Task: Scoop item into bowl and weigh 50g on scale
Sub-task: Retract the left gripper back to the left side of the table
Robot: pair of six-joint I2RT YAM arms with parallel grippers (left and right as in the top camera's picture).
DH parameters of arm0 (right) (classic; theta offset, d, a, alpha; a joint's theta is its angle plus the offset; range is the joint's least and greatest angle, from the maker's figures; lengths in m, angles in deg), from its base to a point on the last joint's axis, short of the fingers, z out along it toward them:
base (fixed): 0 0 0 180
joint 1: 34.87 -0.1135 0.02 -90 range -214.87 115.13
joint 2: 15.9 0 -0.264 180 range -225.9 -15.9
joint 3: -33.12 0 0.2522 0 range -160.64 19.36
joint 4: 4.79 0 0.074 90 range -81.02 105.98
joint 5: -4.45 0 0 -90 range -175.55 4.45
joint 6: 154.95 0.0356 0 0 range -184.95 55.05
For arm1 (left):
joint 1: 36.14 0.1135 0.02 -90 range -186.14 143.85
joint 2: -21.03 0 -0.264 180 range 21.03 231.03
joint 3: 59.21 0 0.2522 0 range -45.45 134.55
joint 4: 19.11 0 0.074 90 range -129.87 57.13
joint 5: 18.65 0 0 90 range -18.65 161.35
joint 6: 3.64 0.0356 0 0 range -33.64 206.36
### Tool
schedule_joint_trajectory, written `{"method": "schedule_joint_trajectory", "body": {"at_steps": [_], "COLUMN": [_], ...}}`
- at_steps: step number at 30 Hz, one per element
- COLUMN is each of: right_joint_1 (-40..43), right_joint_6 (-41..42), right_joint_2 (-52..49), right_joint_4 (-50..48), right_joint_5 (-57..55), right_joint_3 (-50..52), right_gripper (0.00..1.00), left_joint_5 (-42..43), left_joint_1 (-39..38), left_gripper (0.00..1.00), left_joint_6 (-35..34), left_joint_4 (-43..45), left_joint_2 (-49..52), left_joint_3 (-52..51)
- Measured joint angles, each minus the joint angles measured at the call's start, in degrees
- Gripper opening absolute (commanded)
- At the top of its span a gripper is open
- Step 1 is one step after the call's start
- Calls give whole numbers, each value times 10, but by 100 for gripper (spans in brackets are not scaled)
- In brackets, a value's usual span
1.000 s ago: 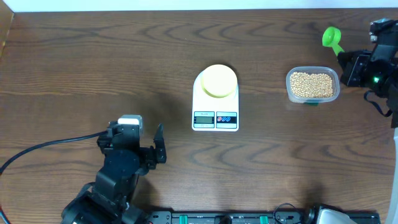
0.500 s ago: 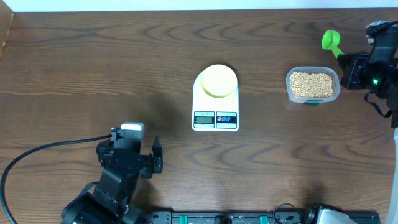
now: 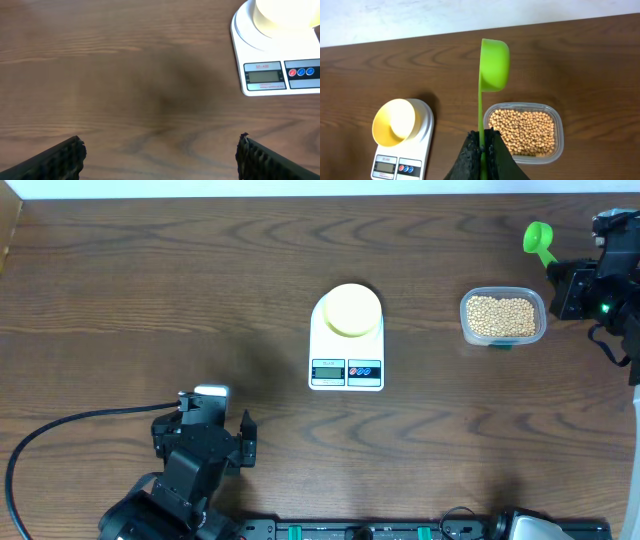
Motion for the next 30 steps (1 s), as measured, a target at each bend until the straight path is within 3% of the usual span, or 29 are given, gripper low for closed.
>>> {"method": "schedule_joint_trajectory", "body": {"at_steps": [11,20,30], "right_joint_1": [0,0,0], "right_joint_6": [0,0,2], "right_joint_2": [0,0,0], "right_joint_4": [-16,-51,-43], "right_joint_5": [10,18,33], "right_joint_3": [0,0,0], "right_gripper": [1,1,1], "left_joint_5": [-2,1,177], "left_joint_1": [0,0,0], "left_gripper": [98,98,98], "left_joint_6": [0,0,0], "left_joint_4": [70,259,368], "left_joint_2": [0,0,0], "left_joint_3": [0,-1,-1]}}
